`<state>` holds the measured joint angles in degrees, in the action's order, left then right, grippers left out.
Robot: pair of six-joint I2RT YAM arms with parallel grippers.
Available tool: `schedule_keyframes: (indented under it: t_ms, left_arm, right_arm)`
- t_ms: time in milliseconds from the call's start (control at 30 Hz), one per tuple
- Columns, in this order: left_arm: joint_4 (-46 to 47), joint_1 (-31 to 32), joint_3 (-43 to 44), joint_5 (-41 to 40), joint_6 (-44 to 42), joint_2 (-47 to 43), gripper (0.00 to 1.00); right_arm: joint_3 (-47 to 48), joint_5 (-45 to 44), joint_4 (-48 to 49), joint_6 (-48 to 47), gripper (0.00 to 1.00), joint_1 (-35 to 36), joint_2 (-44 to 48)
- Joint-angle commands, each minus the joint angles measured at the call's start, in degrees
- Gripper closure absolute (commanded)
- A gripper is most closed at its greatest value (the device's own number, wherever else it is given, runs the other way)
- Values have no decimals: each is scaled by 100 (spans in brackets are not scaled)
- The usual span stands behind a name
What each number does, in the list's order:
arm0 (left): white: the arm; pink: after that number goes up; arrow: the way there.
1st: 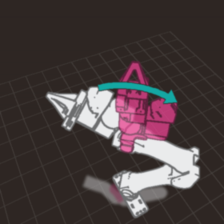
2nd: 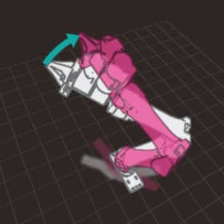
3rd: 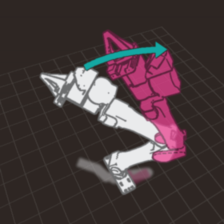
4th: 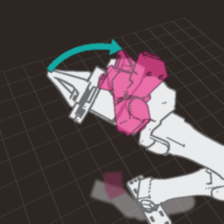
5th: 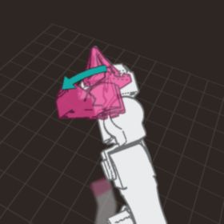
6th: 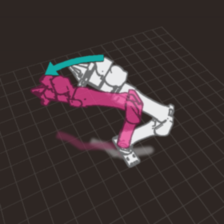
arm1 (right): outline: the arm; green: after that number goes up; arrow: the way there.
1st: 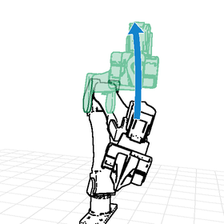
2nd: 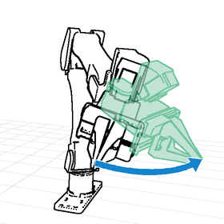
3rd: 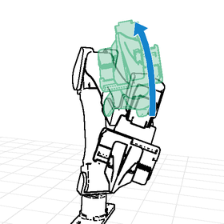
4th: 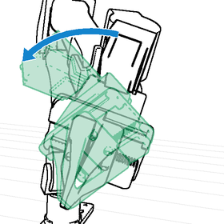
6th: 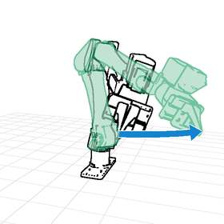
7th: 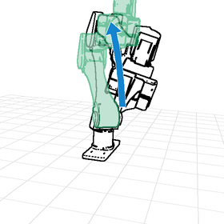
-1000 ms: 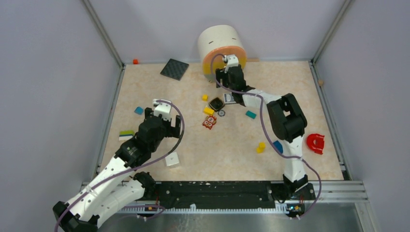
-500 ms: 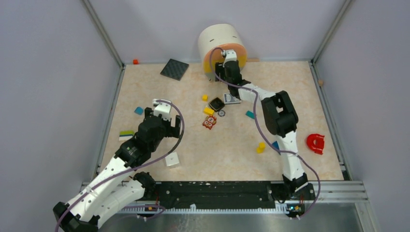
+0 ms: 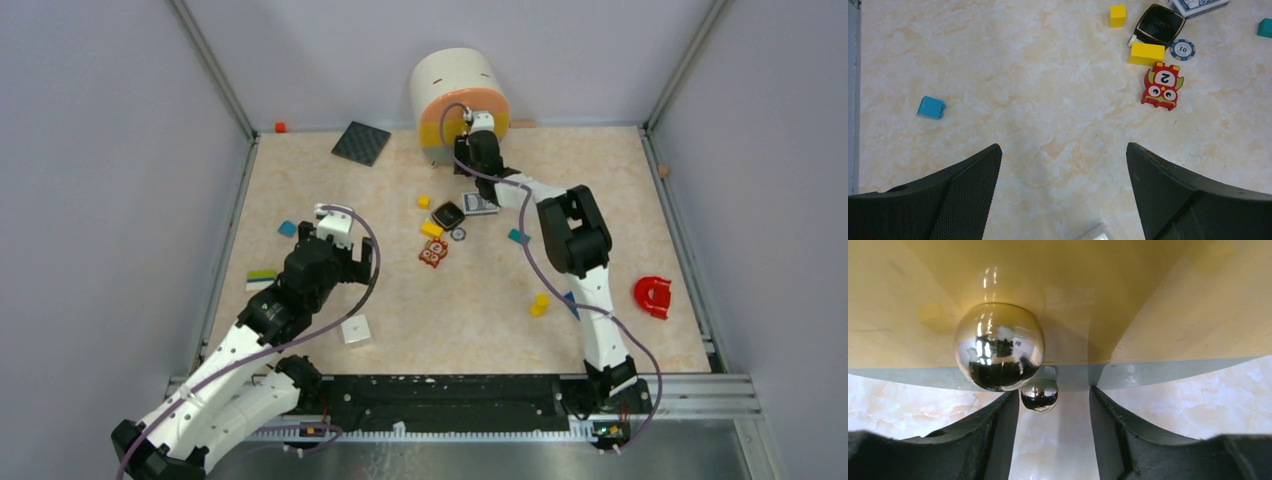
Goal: Organize the makeup
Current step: Open the drawer in the storage box.
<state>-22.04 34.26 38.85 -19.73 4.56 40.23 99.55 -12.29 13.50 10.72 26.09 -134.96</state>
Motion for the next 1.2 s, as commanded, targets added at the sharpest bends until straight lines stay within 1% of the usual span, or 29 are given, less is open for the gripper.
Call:
schedule_keyframes:
  t_ms: [0, 133, 367, 500, 767, 1000, 1167]
  left_arm:
    - [315, -79, -35, 140, -12, -46, 1]
    - [323, -112, -41, 172, -16, -45, 1]
    - [341, -157, -40, 231, -25, -43, 1]
    - [341, -190, -39, 268, -16, -49, 1]
    - [349, -209, -47, 301, -16, -49, 1]
    - [359, -236, -47, 333, -25, -33, 1]
    - [356, -247, -56, 332, -21, -26, 1]
  right_arm:
    - [99, 73, 435, 37, 51, -75, -4]
    - [-49, 135, 535, 28, 61, -77, 39]
    - [-735, 455, 957, 34, 77, -77, 391]
    - [-1095, 594, 1030, 102, 83, -77, 628]
    - [-1945, 695, 1168, 292, 86, -69, 1214]
    - [-2242, 661, 909, 271, 86, -1, 1411]
    - [-2589, 522, 911, 221, 86, 99, 1647]
